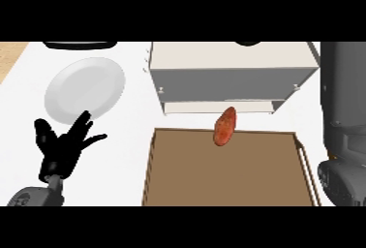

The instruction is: Pick the squash from the tray and place it in the tiered shelf

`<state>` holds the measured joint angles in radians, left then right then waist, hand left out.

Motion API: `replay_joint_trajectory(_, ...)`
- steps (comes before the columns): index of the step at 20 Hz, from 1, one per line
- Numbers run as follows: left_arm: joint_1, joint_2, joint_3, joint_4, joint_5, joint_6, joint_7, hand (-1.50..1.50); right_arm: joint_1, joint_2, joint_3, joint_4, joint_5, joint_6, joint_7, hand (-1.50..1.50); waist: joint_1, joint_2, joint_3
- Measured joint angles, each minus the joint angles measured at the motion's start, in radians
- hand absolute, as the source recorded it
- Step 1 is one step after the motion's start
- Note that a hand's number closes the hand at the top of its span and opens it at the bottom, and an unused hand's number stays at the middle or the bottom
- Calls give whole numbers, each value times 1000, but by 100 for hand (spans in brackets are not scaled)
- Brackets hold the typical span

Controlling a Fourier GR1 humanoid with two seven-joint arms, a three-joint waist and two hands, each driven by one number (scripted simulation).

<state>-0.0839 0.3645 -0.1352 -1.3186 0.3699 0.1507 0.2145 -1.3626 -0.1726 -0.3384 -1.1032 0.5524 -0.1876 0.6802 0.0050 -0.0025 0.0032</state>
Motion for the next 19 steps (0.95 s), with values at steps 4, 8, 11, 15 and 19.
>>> replay_joint_trajectory(4, 12, -9, 3, -8, -9, 1, -10, 0, 10, -63, -22, -26, 24, -47, 23, -150, -2, -2, 0)
replay_joint_trajectory(8, 29, -14, 4, -30, -14, 3, -8, 0, 24, -150, -65, -42, 40, -75, 62, -150, -4, -2, 0)
replay_joint_trajectory(11, 38, -19, 7, -39, -19, 6, -7, 0, 64, -204, -112, -72, 16, -84, 68, -150, -7, -3, 1)
replay_joint_trajectory(15, 34, -16, 20, -26, -22, -5, -6, 0, 141, -274, -179, -153, -65, -29, 86, -150, -14, -4, 1)
replay_joint_trajectory(19, 38, -19, 25, -33, -25, -14, 0, 0, 216, -339, -230, -226, -166, 58, 100, -150, -15, -5, 1)
